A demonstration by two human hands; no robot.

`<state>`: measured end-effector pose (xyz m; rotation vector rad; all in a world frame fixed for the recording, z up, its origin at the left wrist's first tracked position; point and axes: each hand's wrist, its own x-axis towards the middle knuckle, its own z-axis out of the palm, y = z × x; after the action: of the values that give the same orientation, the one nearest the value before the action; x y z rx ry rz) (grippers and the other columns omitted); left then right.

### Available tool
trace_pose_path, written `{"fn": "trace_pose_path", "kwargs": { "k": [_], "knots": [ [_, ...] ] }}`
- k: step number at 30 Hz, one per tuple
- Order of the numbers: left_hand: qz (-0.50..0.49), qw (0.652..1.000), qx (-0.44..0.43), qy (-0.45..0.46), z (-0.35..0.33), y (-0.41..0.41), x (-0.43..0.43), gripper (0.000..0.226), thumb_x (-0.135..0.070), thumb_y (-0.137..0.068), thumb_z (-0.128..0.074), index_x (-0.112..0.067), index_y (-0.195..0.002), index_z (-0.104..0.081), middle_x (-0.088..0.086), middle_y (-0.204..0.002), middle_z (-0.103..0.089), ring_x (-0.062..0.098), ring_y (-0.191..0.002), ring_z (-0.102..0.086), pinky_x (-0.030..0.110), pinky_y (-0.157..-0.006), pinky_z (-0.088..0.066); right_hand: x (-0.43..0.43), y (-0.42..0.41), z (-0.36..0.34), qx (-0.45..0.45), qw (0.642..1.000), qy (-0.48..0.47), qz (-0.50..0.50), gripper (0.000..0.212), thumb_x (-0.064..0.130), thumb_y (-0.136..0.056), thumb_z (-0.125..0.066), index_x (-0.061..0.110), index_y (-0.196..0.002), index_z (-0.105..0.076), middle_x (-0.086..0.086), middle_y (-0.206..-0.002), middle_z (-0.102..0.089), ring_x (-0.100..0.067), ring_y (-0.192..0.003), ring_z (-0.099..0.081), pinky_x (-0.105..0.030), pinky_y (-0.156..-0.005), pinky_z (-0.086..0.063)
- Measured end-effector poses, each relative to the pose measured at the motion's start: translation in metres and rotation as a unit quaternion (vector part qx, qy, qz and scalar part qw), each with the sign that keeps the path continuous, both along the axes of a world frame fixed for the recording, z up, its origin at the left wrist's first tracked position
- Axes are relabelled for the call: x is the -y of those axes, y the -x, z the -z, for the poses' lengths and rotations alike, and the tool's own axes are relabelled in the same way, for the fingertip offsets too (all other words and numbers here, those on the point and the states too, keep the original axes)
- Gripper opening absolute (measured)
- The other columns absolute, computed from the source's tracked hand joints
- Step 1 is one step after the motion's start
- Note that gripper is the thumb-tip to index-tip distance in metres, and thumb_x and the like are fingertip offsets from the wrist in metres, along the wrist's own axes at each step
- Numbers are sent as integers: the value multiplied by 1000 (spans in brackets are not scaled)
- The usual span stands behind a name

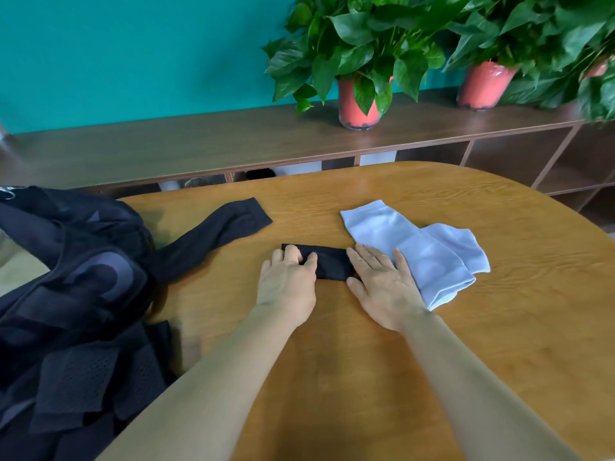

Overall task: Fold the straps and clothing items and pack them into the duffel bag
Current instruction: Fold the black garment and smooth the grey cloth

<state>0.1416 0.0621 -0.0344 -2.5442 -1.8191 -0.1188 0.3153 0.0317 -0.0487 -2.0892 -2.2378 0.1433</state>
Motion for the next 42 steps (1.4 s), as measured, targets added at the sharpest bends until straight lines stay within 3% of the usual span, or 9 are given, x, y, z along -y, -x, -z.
{"fn": "trace_pose_path", "kwargs": {
  "k": [9,15,20,26,29,34,42],
  "knots": [
    [-5,997,63,36,-2,-18,-10,61,-14,-97,-44,-19,-152,-18,4,-141,-32,22,-123,-33,31,-102,-33,-2,-5,-2,18,1000,5,22,52,39,-102,-22,20,-150,-19,2,-160,-8,-13,-146,-3,-44,-118,0],
    [39,994,101,3,-18,22,1,53,-13,-100,-40,-20,-150,-25,2,-153,-26,21,-134,-31,36,-109,-30,1,9,-16,7,996,-71,56,53,16,-94,-39,10,-146,-29,-9,-156,-21,-23,-144,-15,-40,-119,-4],
    [-70,996,47,-28,-34,83,-10,52,-20,-98,-45,-19,-148,-29,7,-153,-30,26,-138,-32,40,-111,-29,-5,52,-28,-21,989,-148,12,55,5,-85,-49,5,-140,-43,-16,-148,-38,-30,-139,-31,-42,-117,-16],
    [-166,973,-66,145,-31,138,-35,55,-23,-100,-34,-22,-151,-14,19,-159,0,33,-147,0,45,-118,-11,-22,107,-35,-33,991,-102,-83,52,13,-96,-35,14,-148,-28,-3,-156,-24,-15,-144,-16,-33,-119,1],
    [-160,963,-85,198,-25,142,-41,53,-23,-99,-32,-22,-150,-19,17,-156,-15,33,-144,-15,47,-115,-18,-34,125,-30,-30,993,-70,-94,52,14,-98,-33,15,-149,-25,-3,-157,-21,-14,-145,-14,-34,-119,4],
    [-105,973,-79,189,-32,127,-37,48,-20,-97,-33,-26,-145,-30,8,-140,-40,30,-129,-36,45,-106,-24,-38,131,-27,-1,995,-44,-88,51,14,-98,-33,15,-149,-26,-3,-157,-20,-14,-145,-12,-36,-119,4],
    [-70,977,-57,195,-44,97,13,37,-18,-94,-36,-27,-128,-47,6,-124,-48,24,-113,-47,42,-100,-25,-5,117,-39,-9,994,-62,-88,52,10,-94,-38,16,-145,-34,-1,-155,-27,-12,-144,-16,-34,-119,4]
  ]
}}
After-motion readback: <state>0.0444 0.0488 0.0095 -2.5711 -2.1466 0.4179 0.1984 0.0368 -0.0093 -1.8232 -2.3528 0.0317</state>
